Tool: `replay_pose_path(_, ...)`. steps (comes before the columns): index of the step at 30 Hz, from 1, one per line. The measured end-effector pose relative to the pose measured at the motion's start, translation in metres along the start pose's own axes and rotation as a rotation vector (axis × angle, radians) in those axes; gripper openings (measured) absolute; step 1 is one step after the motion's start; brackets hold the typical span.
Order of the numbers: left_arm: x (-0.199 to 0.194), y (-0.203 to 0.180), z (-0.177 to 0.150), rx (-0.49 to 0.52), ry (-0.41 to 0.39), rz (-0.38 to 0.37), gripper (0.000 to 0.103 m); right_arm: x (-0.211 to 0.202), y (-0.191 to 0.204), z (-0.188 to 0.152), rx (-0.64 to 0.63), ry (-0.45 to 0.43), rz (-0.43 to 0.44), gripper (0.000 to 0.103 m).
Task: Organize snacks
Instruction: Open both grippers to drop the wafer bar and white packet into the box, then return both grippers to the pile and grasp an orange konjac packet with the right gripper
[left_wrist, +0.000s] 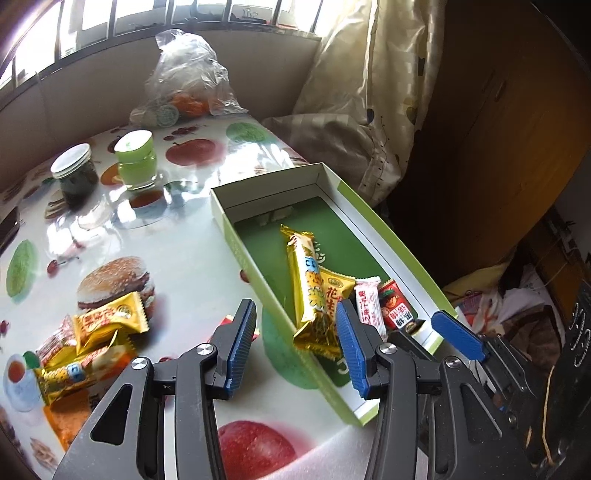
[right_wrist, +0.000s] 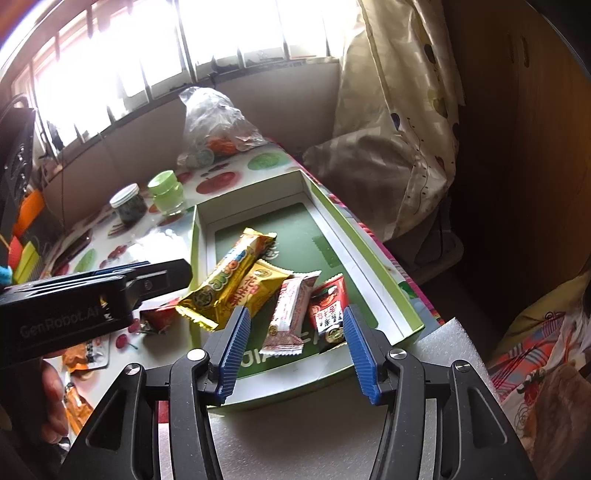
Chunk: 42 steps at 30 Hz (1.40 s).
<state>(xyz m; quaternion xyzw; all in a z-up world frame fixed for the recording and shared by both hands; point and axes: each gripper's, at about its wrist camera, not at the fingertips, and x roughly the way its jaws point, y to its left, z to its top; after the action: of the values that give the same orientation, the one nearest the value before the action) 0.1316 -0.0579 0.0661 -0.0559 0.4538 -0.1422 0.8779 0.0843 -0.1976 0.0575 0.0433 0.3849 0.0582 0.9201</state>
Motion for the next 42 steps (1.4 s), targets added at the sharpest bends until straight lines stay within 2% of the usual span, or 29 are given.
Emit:
replay_pose_path(6, -0.023, 0.016, -0.016, -0.023, -0.029, 0.019, 0.046, -0.008, 0.012, -0.005, -0.020, -0.006, 0.018, 0.053)
replay_pose_path(16, -0.049, 0.048, -0.045, -0.044, -0.056, 0.110, 0.046, -0.017, 0.040, -0.012, -0.072, -0.016, 0.062, 0.053)
replay_pose_path(19, -0.054, 0.055, -0.054, -0.043, -0.061, 0.130, 0.046, -0.018, 0.049, -0.014, -0.089, -0.014, 0.099, 0.054)
replay_pose_path(23, -0.059, 0.068, -0.065, -0.033, -0.061, 0.196, 0.046, -0.017, 0.068, -0.019, -0.153, -0.002, 0.150, 0.055)
replay_pose_path(31, -0.066, 0.097, -0.086, -0.090, -0.044, 0.213, 0.046, -0.010, 0.101, -0.031, -0.224, 0.036, 0.231, 0.055)
replay_pose_path(34, -0.072, 0.109, -0.095, -0.115, -0.052, 0.206, 0.046, -0.008, 0.112, -0.035, -0.244, 0.055, 0.288, 0.056)
replay_pose_path(37, -0.077, 0.126, -0.101, -0.164, -0.056, 0.226, 0.046, -0.005, 0.122, -0.040, -0.277, 0.082, 0.399, 0.057)
replay_pose_path(42, -0.088, 0.155, -0.111, -0.228, -0.064, 0.277, 0.046, 0.003, 0.145, -0.048, -0.348, 0.139, 0.500, 0.057)
